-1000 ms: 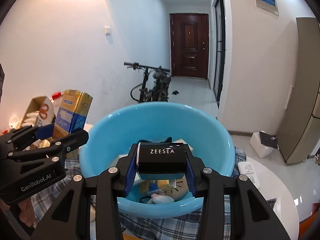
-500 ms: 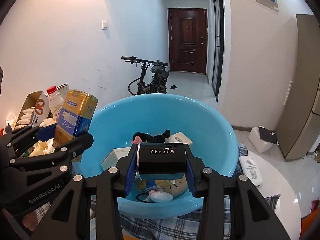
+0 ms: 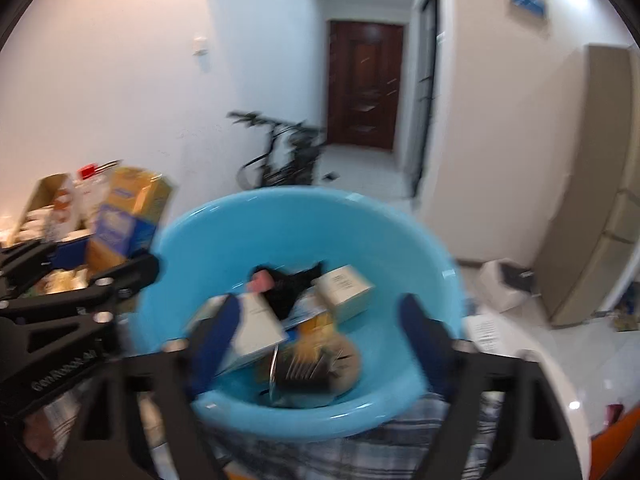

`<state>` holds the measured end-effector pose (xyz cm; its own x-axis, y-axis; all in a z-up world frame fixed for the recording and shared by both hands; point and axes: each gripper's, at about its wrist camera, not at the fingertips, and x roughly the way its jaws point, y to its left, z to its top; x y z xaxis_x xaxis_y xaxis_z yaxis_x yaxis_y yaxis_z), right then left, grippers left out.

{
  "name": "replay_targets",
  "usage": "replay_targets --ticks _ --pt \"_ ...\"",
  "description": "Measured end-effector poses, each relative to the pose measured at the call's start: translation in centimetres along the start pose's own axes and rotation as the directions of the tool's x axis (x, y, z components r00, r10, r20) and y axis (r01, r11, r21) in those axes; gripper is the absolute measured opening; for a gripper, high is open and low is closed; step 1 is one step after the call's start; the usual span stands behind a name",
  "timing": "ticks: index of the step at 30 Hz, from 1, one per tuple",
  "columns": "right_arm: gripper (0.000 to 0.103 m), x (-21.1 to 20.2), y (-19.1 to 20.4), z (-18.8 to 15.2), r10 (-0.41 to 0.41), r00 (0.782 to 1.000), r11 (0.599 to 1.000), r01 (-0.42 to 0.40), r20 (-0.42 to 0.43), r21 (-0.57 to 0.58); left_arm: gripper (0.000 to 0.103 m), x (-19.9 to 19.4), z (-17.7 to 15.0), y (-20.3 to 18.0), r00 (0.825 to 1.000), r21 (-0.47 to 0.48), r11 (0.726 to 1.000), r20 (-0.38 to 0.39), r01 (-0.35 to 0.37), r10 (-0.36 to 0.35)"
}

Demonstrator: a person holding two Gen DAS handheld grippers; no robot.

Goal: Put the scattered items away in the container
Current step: 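Open the right gripper to drop the ZEESEA box while the left releases the Ligun pack into the basin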

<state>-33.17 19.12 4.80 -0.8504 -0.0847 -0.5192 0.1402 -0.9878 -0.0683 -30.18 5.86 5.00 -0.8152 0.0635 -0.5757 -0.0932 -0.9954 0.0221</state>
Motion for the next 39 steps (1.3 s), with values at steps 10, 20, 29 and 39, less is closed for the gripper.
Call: replay_targets --ticks 10,20,29,39 --pt "0.1 -2.6 -2.2 1.1 -0.044 0.997 0.996 0.039 0.065 0.079 0.053 0.6 -0.4 -0.5 1.0 0.009 1.0 0.015 0.001 -0.001" --pt "0.103 -2.8 -2.0 1.2 -0.067 0.996 0.994 0.061 0.06 0.093 0.053 1.4 -0.9 -1.3 0.998 0.016 0.998 0.004 0.061 -0.061" --pt "0.103 -2.9 -2.2 1.3 -0.076 0.995 0.993 0.069 0.067 0.098 0.098 1.5 -1.0 -1.7 0.997 0.028 0.997 0.022 0.074 -0.075" --pt "0.103 -3.4 -2.2 1.4 -0.072 0.995 0.993 0.065 0.075 0.096 0.103 0.6 -0.7 -1.7 0.998 0.066 0.997 0.061 0.027 -0.031"
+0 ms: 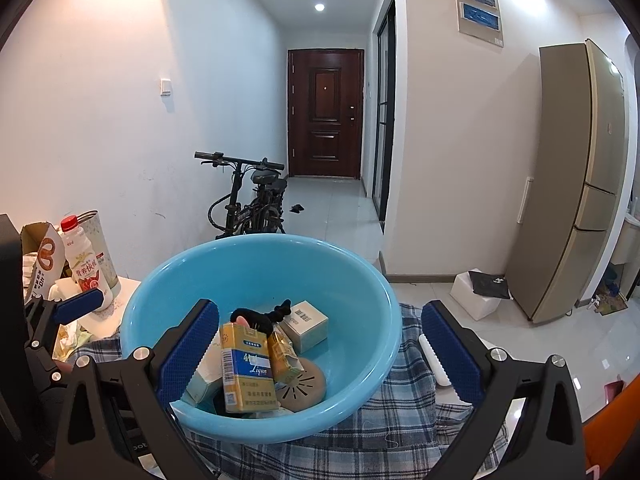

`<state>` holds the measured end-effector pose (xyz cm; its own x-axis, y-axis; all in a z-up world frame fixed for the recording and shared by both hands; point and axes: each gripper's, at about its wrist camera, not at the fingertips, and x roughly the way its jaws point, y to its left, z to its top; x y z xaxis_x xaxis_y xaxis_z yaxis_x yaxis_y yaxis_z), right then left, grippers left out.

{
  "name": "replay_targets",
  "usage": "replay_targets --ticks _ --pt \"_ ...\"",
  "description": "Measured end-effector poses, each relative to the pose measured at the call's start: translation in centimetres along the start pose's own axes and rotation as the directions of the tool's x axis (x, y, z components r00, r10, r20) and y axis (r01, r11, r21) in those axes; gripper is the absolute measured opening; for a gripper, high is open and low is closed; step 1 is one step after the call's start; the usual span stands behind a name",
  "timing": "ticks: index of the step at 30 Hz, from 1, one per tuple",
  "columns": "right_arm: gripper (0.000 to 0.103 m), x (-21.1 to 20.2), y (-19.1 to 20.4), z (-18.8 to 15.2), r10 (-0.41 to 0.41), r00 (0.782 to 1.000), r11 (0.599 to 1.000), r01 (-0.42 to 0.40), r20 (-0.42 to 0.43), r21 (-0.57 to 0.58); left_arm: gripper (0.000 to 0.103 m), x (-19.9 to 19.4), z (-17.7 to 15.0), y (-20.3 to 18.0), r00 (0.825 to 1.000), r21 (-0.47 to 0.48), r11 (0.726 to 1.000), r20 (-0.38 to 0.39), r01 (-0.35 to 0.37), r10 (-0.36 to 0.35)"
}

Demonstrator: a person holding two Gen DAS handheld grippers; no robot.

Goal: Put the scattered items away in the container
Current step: 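Open the right gripper to drop the ZEESEA box while the left releases the Ligun pack into the basin, then withdraw both grippers from the basin toward the items on the shirt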

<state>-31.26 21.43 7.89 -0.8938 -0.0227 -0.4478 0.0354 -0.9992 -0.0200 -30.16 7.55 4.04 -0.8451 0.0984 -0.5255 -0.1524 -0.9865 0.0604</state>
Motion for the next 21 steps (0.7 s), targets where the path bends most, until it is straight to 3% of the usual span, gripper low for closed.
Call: replay_targets --ticks 12,21 --pt "0.103 -0.2 0.4 0.2 0.014 1.0 1.0 -0.015 -0.006 -0.012 0.103 -0.5 0.2 0.9 1.0 -0.036 0.999 -0.008 0.017 -0.017" --pt "0.103 -1.7 0.7 0.9 0.099 0.995 0.994 -0.099 -0.011 -0.042 0.103 -3.2 1.2 1.2 0.999 -0.029 1.0 0.038 -0.007 0.008"
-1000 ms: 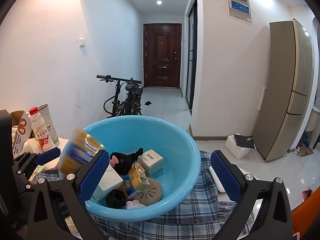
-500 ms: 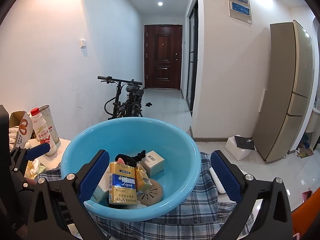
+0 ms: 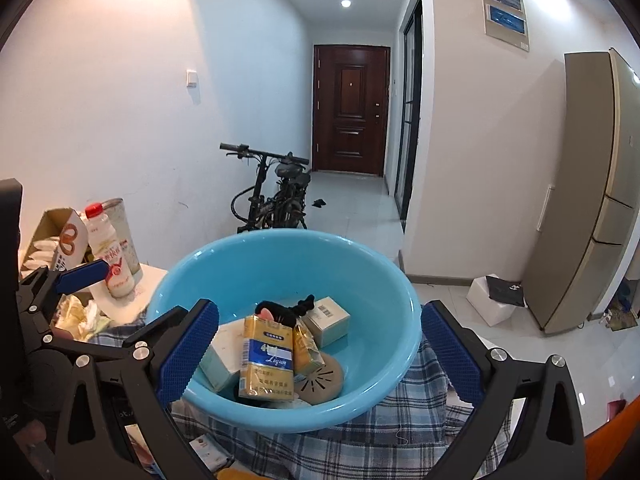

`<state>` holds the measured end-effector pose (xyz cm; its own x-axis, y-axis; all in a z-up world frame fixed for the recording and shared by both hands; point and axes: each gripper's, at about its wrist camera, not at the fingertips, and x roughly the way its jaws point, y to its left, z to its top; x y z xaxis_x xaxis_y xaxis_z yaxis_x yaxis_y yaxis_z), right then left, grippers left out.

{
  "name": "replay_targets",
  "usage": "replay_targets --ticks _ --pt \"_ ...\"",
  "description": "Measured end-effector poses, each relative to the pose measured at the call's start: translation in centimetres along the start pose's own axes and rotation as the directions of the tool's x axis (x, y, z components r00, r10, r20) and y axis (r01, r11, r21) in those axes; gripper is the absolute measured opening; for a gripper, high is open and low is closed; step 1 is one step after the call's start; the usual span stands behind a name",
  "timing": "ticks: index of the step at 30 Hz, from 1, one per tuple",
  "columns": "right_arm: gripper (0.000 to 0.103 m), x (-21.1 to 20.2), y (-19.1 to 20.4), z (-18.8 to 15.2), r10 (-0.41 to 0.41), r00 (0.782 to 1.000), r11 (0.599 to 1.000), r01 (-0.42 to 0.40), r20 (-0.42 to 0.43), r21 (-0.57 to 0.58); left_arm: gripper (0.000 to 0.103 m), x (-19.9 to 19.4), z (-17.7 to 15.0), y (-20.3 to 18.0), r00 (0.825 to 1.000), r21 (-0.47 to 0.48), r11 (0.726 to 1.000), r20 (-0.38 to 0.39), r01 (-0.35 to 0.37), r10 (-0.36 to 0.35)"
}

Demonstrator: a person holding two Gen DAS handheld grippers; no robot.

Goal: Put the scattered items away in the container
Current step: 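Withdraw both grippers from the basin toward the items on the shirt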

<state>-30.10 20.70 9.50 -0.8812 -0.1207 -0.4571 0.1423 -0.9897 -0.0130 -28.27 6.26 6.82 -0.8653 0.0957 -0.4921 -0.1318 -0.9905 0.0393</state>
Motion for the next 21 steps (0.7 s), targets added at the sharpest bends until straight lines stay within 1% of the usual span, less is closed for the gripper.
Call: replay_targets --ticks 3,5,8,9,10,13,15,17,18,19,21 --pt "0.103 -1.7 0.3 0.7 0.025 1.0 1.0 -0.025 0.017 -0.001 0.103 -1.6 0.7 0.5 1.0 -0.012 1.0 0.017 0.005 -0.005" --pt "0.103 -3.1 0.7 1.0 0.031 0.999 1.0 -0.031 0.043 -0.002 0.103 -3.3 1.3 0.5 0.999 -0.001 1.0 0.043 -0.027 0.027" --pt "0.103 -6.0 1.4 0.9 0.073 0.994 0.997 -0.074 0.085 0.015 0.103 -6.7 1.5 0.3 0.99 0.04 0.996 0.117 -0.079 0.074" --pt "0.103 -7.1 1.8 0.6 0.091 0.992 0.996 -0.092 0.089 0.0 0.103 -7.5 1.6 0.4 0.989 0.045 0.995 0.127 -0.087 0.081" --pt "0.103 -8.1 2.2 0.4 0.092 0.992 0.996 -0.091 0.089 -0.017 0.103 -8.3 1.5 0.3 0.988 0.065 0.993 0.132 -0.094 0.084" --pt "0.103 -10.9 2.6 -0.6 0.042 0.995 0.997 -0.036 0.095 -0.068 0.103 -10.1 1.6 -0.2 0.981 0.107 0.988 0.169 -0.113 0.094" --pt "0.103 -12.8 2.6 -1.8 -0.002 0.996 0.995 0.012 0.095 -0.098 0.103 -11.3 1.6 -0.7 0.975 0.117 0.986 0.2 -0.12 0.095" --pt "0.103 -14.3 2.0 -3.0 -0.04 0.994 0.994 0.05 0.102 -0.102 0.103 -12.1 1.5 -1.1 0.976 0.119 0.989 0.208 -0.089 0.063" --pt "0.103 -14.9 1.5 -3.6 -0.052 0.994 0.993 0.062 0.101 -0.096 0.103 -12.2 1.5 -1.4 0.979 0.12 0.991 0.2 -0.06 0.035" --pt "0.103 -15.4 0.9 -4.3 -0.061 0.994 0.994 0.069 0.091 -0.087 0.103 -12.2 1.4 -1.7 0.982 0.119 0.992 0.186 -0.04 0.017" --pt "0.103 -15.7 -0.7 -5.7 -0.077 0.996 0.994 0.08 0.051 -0.068 0.103 -11.9 1.1 -2.4 0.988 0.129 0.991 0.157 -0.02 -0.001"
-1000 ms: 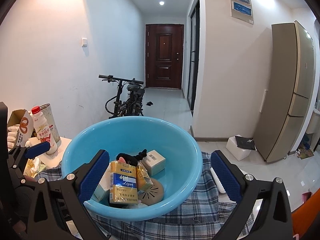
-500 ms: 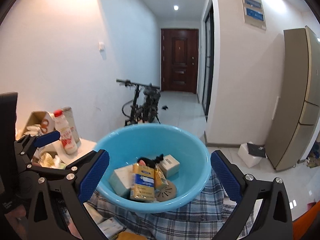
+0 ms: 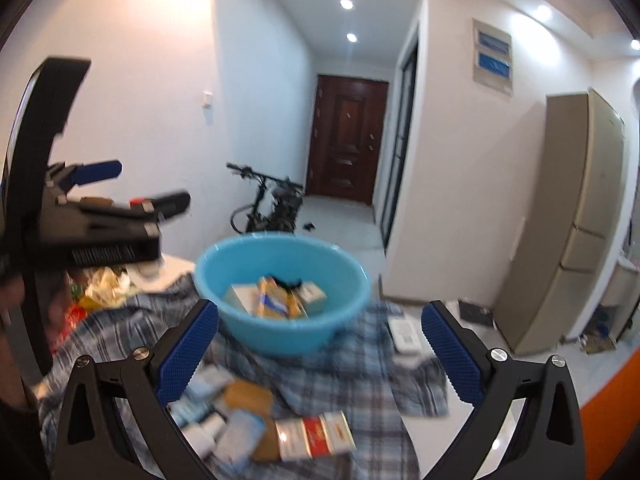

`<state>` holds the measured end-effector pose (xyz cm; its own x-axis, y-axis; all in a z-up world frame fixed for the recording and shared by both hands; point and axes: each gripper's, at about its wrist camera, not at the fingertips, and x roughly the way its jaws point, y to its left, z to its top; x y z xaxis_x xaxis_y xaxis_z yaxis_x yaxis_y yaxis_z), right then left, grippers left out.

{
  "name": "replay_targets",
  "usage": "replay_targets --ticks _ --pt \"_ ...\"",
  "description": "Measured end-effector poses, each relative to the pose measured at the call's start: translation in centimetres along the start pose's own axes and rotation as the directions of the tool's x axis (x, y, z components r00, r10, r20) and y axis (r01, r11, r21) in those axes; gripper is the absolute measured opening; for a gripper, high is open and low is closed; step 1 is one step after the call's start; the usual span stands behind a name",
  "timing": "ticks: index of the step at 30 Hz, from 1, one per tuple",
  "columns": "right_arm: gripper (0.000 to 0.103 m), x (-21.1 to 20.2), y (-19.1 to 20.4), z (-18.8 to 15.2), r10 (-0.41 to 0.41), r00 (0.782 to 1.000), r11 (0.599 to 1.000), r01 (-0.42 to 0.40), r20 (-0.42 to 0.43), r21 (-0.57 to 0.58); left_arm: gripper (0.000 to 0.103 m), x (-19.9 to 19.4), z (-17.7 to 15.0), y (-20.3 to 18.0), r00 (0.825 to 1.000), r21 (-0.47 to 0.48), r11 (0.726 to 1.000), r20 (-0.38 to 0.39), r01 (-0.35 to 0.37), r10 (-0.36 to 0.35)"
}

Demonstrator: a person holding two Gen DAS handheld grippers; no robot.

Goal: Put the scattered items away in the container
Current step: 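Withdraw both grippers from the basin toward the items on the shirt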

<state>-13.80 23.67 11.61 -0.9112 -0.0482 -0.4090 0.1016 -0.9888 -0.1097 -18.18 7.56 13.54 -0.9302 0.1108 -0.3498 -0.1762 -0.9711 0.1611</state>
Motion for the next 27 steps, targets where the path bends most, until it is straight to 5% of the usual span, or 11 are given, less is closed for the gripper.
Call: replay_targets --ticks 8,16,21,24,27 --pt "0.103 4.1 -1.7 -7.1 0.053 0.981 0.997 -0.062 -0.187 -0.045 0.103 0.6 -5.8 0.2 0.996 0.047 0.998 -0.086 -0.028 0.032" --pt "0.103 10.7 0.0 -12.9 0.062 0.916 0.982 -0.126 -0.396 -0.139 0.103 3.5 -12.0 0.8 0.975 -0.031 0.999 -0.219 0.024 -0.031" --pt "0.103 12.1 0.9 -14.0 0.125 0.885 0.967 -0.21 -0.448 -0.146 0.103 3.8 -13.3 0.1 0.966 -0.026 0.999 -0.255 0.031 -0.037" --pt "0.103 13.0 1.8 -14.4 0.033 0.893 0.953 -0.164 -0.449 -0.254 0.103 3.7 -13.7 -0.2 0.965 -0.01 0.999 -0.259 0.033 -0.034" --pt "0.103 13.8 1.6 -14.9 0.035 0.887 0.942 -0.183 -0.461 -0.281 0.103 3.9 -14.1 -0.4 0.962 0.003 0.999 -0.271 0.034 -0.032"
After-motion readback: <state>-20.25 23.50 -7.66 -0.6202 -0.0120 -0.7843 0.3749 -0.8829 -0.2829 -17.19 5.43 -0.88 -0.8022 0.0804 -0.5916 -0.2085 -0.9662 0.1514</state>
